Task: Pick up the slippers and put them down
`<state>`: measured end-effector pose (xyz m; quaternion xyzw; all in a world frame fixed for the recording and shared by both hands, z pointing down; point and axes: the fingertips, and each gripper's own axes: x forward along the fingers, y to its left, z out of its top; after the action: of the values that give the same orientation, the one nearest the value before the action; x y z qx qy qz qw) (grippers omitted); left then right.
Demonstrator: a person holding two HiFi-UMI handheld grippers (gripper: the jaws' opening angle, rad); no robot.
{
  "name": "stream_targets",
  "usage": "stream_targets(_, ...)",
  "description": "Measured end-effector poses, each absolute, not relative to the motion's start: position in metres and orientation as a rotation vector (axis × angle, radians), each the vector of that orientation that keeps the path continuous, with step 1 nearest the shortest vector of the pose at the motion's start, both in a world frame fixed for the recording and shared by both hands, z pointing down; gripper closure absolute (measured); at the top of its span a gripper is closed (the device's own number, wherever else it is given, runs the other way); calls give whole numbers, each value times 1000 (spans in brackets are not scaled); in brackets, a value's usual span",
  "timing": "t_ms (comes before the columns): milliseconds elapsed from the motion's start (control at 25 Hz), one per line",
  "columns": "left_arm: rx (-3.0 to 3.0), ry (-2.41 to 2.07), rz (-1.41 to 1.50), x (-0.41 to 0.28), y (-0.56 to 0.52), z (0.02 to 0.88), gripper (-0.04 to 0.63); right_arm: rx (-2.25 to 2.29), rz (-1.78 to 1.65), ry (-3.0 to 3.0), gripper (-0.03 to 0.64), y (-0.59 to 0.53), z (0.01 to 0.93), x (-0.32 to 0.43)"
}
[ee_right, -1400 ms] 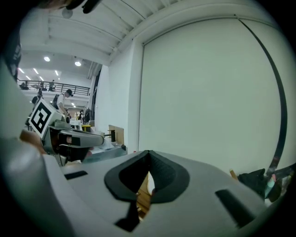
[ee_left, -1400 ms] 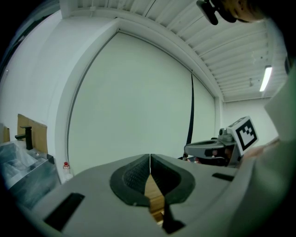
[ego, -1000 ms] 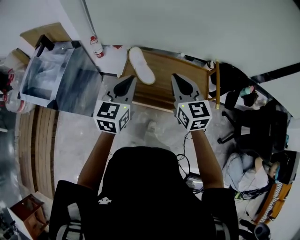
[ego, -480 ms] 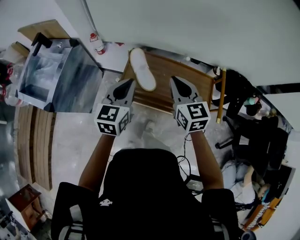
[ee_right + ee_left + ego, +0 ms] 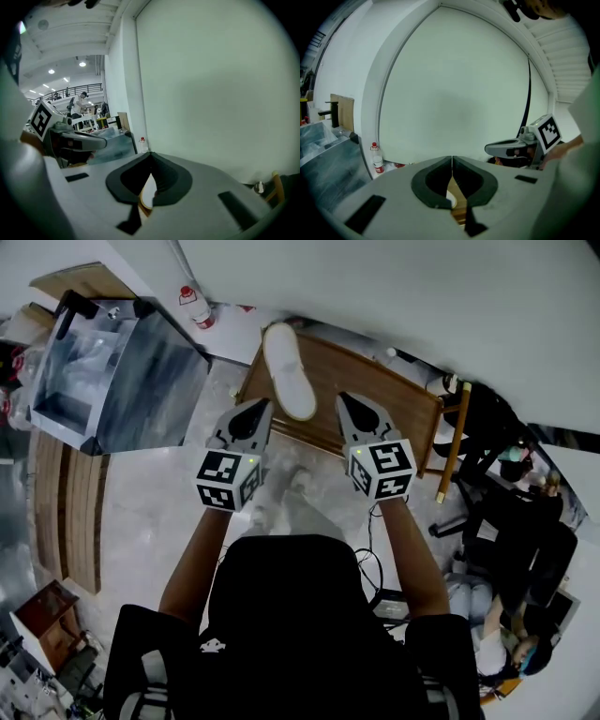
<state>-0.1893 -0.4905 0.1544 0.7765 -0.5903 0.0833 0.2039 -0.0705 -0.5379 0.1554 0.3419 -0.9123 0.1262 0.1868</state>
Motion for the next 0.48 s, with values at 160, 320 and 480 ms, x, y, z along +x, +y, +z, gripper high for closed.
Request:
stream_targets(160,2105,-1628,260,-188,-496,174,588,880,388,-2533,621,-547,186,-82)
stream_targets(320,2063,-1653,280,-193,-500,190,589,783,415,-2511,621,-551,213,-94)
stream_targets(480,2015,-1666,303,-193,-498,206,589,695,445,-2469,621,-555,243,-101)
